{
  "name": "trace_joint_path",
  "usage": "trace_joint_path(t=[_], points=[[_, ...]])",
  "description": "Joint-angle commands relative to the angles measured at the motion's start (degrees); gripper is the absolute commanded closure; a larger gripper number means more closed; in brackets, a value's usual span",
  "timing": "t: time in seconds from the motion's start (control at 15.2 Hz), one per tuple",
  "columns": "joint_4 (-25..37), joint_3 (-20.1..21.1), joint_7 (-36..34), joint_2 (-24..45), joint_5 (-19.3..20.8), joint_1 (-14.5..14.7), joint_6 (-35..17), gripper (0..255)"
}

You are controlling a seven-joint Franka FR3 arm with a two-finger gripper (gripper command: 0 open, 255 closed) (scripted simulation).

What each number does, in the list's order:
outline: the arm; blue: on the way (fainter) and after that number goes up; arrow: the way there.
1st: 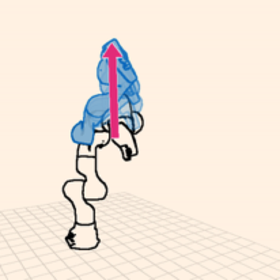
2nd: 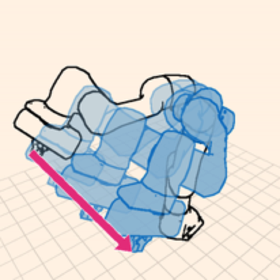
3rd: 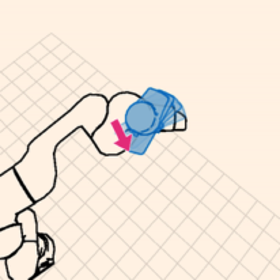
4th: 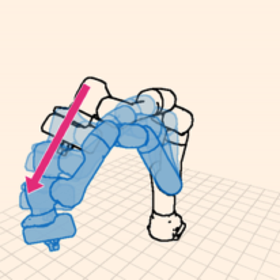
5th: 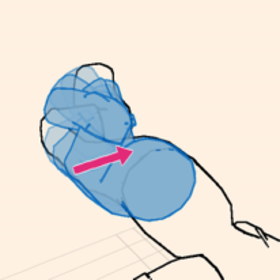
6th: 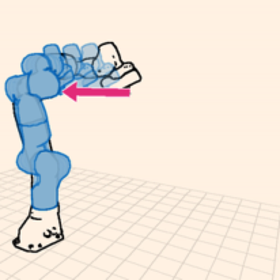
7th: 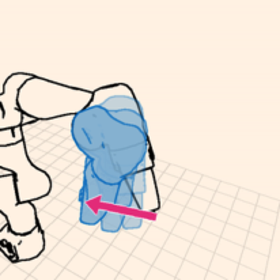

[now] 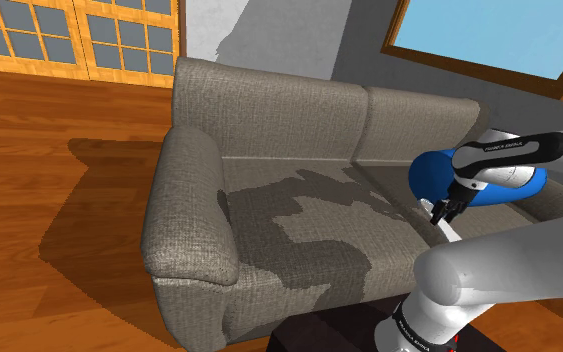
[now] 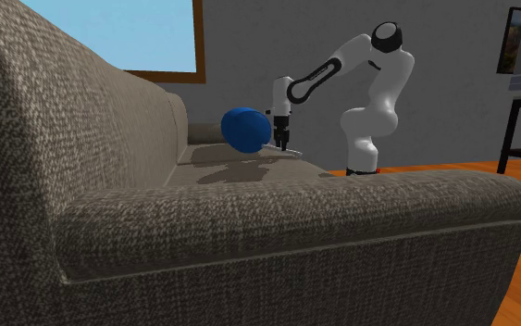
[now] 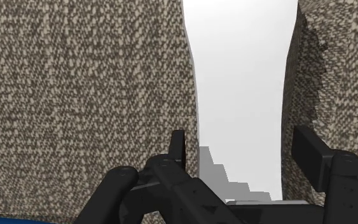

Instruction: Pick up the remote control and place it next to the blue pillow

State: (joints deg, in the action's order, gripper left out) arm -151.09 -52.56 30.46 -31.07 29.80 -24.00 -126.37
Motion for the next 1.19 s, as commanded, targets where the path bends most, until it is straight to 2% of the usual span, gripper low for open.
trace_joint_path(t=[0.0,0.07,0.4,0.66,1.12], points=[[0.0,-0.01,0.0,0.01,0.0,0.0,-0.02,255],[0.0,-0.01,0.0,0.01,0.0,0.01,-0.03,0],[0.0,-0.01,0.0,0.01,0.01,0.0,-0.03,0],[4.06,4.84,-0.24,-4.83,-1.32,-1.5,9.01,0],[4.06,4.85,-0.23,-4.82,-1.33,-1.51,9.01,0]])
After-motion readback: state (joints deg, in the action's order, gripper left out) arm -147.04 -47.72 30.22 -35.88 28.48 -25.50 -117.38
